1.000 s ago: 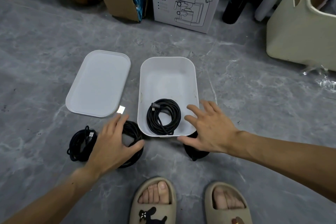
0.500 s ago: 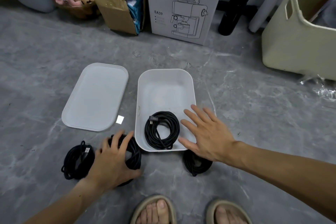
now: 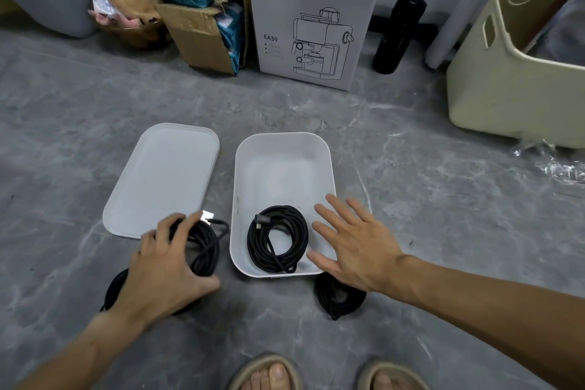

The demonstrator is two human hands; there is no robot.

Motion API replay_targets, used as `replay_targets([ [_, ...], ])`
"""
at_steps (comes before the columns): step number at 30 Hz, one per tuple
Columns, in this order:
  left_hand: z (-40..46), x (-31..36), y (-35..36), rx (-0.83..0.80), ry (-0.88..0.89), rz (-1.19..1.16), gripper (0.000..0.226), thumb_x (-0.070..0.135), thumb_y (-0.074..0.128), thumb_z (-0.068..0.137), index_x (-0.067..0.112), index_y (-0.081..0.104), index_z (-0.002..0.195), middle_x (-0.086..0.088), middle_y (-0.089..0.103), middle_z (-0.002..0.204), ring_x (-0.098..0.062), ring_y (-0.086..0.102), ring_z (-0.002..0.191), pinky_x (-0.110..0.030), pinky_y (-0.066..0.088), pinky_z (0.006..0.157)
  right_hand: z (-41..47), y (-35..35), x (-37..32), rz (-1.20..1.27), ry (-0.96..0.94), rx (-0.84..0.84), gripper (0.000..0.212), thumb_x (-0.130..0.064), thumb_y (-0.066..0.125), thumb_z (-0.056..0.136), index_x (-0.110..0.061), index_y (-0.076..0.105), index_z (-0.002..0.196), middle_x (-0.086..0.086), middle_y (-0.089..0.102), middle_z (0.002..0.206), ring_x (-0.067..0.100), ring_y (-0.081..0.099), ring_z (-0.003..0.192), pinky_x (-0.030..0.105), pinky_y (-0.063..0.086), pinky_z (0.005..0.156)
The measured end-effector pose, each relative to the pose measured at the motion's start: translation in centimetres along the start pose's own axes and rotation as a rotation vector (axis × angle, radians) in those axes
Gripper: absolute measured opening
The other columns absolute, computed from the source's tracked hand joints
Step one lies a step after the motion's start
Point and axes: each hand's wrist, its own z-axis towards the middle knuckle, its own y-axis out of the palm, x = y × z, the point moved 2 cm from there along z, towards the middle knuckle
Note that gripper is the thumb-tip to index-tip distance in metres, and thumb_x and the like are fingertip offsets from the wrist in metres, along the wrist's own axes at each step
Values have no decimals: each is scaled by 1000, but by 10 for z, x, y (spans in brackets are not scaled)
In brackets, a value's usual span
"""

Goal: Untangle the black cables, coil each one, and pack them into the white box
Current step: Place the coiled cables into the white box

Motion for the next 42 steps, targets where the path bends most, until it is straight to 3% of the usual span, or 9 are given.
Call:
replay_targets([
  [4, 25, 19, -41, 107, -27, -104, 111, 55, 64, 43, 40, 27, 147, 9, 25, 145, -31, 36, 125, -51, 35, 105, -1, 3, 0, -9, -3, 11, 71, -60, 21, 98, -16, 77, 108, 8, 64, 132, 31, 51, 134, 47, 24, 110],
  [9, 67, 80, -71, 149, 183, -104, 110, 56, 66, 47, 40, 22, 146, 9, 23, 145, -30, 34, 125, -48, 34, 100, 0, 5, -2, 11, 1, 16, 67, -59, 28, 95, -14, 76, 109, 8, 64, 132, 32, 50, 134, 48, 25, 109],
  [14, 97, 141, -64, 98, 304, -95, 108, 56, 65, 48, 41, 20, 146, 9, 20, 144, -31, 34, 121, -42, 31, 91, 2, 4, -2, 34, 8, 21, 68, -59, 31, 93, -11, 75, 111, 10, 65, 131, 32, 51, 133, 49, 25, 109],
  [23, 122, 171, -21, -24, 263, -62, 105, 53, 69, 54, 39, 21, 146, 3, 21, 148, -36, 34, 123, -51, 37, 101, 5, 3, 1, 36, -13, -76, 70, -60, 28, 93, -9, 74, 107, 10, 64, 132, 31, 49, 135, 49, 22, 112],
  [26, 127, 169, -10, -42, 234, -55, 103, 49, 74, 60, 38, 21, 147, 1, 20, 151, -38, 31, 128, -51, 35, 99, 5, 1, 1, 33, -18, -148, 75, -61, 22, 94, -9, 72, 114, 10, 59, 138, 30, 43, 140, 48, 16, 115],
  [31, 131, 163, 3, -83, 196, -14, 105, 47, 75, 65, 36, 16, 151, -2, 17, 154, -40, 30, 129, -51, 38, 101, 5, -8, 3, 9, -43, -249, 95, -63, -7, 88, -10, 47, 145, 8, 27, 162, 26, 6, 153, 46, -11, 118],
  [34, 135, 161, 6, -80, 187, -6, 105, 48, 74, 66, 35, 15, 152, -3, 17, 154, -39, 31, 127, -49, 39, 100, 5, -13, 3, -3, -53, -294, 98, -62, -15, 85, -12, 37, 150, 7, 15, 165, 25, -6, 153, 47, -14, 119],
  [37, 135, 162, 9, -61, 178, -6, 104, 49, 73, 68, 35, 13, 153, -4, 15, 156, -40, 30, 129, -50, 39, 101, 6, -17, 2, 2, -43, -326, 91, -62, -9, 89, -12, 35, 151, 6, 12, 166, 24, -10, 153, 47, -14, 119],
  [42, 132, 160, 23, -89, 124, 8, 99, 55, 67, 77, 38, 8, 154, 0, 4, 161, -43, 20, 138, -52, 32, 110, 6, -13, 0, 13, -61, -284, 102, -62, -15, 82, -11, 48, 144, 7, 23, 163, 26, -3, 153, 48, -11, 120],
])
